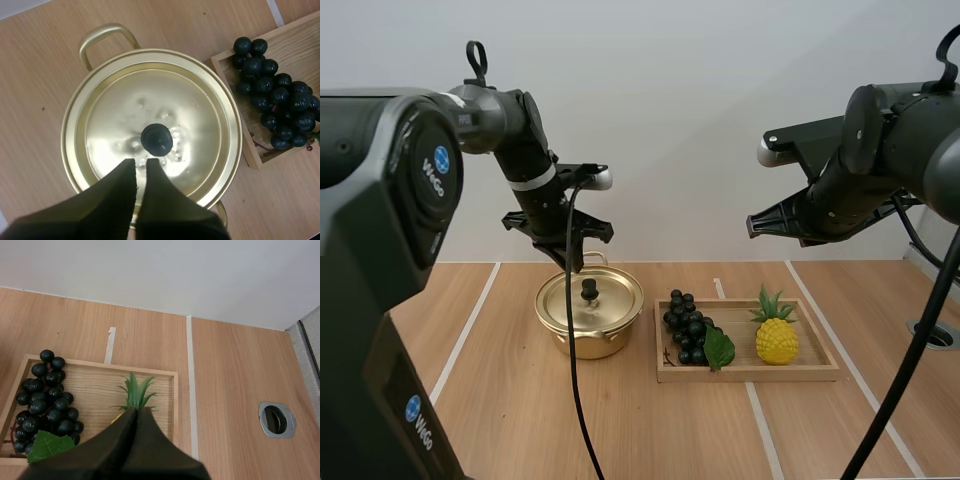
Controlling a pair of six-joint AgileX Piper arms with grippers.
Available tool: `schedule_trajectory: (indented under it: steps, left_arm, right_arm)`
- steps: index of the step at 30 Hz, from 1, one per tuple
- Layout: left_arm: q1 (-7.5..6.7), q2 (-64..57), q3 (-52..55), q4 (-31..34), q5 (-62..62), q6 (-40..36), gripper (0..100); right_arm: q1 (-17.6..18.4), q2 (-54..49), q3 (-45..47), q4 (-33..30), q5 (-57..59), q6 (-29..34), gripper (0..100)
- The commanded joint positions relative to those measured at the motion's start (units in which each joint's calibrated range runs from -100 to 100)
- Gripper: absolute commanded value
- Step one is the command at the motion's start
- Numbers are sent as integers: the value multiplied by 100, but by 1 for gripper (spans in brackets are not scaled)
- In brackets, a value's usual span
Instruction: Open the pot, put the pineapple inside, and close it
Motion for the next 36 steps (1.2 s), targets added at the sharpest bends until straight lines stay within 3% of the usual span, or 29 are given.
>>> schedule_trajectory:
  steps: [1,4,5,11,36]
  left_arm:
    - [-12,113,9,-136,0,65,63]
    - [-12,167,9,-216,0,258,98]
    - [-12,185,9,-277,0,320,100]
    - [-12,254,9,-675,0,596,100]
    - [-12,996,9,-654,-327,714,100]
  right_arm:
    - [-19,-29,9,15,-22,50,0]
    - [-19,-29,9,15,-22,50,0]
    - [-19,-29,9,15,-22,50,0]
    - [-19,-29,9,15,38,50,0]
    - [-19,-29,9,115,81,50,0]
